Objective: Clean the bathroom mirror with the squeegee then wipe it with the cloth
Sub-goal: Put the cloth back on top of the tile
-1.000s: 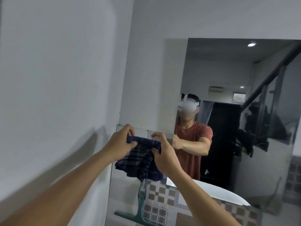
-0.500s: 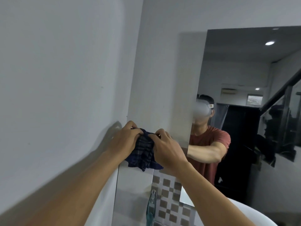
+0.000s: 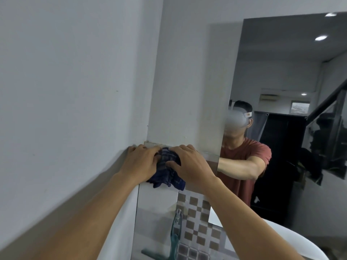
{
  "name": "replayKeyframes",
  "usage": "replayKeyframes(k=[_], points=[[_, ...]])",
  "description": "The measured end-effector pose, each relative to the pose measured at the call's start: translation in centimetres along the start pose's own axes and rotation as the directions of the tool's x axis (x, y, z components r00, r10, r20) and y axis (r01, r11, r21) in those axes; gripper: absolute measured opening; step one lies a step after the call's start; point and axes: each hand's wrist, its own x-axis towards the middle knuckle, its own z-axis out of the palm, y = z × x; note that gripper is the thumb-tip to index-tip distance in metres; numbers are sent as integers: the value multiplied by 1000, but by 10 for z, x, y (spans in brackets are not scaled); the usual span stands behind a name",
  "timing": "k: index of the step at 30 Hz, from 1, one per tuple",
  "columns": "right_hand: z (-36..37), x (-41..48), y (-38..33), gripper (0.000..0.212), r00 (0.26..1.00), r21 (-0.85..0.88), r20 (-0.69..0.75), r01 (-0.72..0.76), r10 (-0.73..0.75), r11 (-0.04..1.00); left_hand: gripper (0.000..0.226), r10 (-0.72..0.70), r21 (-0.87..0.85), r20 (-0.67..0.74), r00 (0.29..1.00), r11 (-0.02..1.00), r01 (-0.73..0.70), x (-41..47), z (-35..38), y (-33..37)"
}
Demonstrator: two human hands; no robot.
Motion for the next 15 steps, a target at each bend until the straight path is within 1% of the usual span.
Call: replayKeyframes(k=[2, 4, 5, 7, 10, 13, 15], points=[[2, 1, 1, 33, 1000, 30, 28, -12, 11, 999, 33, 12, -149, -64, 998, 989, -21, -2, 3, 1], [3, 2, 1, 27, 998, 48, 60, -27, 24, 998, 36, -26, -262, -32, 999, 965, 17, -4, 3, 5], [3, 2, 2, 26, 997, 58, 71, -34, 30, 998, 38, -51, -279, 0, 999, 959, 49, -6, 3, 7], [3, 3, 1, 25, 995, 66, 83, -51, 46, 996, 39, -82, -253, 38, 996, 963, 89, -6, 3, 9], [-1, 8, -1, 25, 991, 50, 115, -79, 72, 996, 38, -105, -204, 44, 993, 973, 112, -5, 1, 11], [-1, 6, -2, 23, 990, 72, 116, -95, 86, 993, 36, -141, -230, 36, 989, 962, 145, -7, 6, 12], [2, -1, -4, 28, 993, 120, 74, -106, 97, 987, 33, -189, -281, 26, 982, 941, 189, -10, 12, 11]])
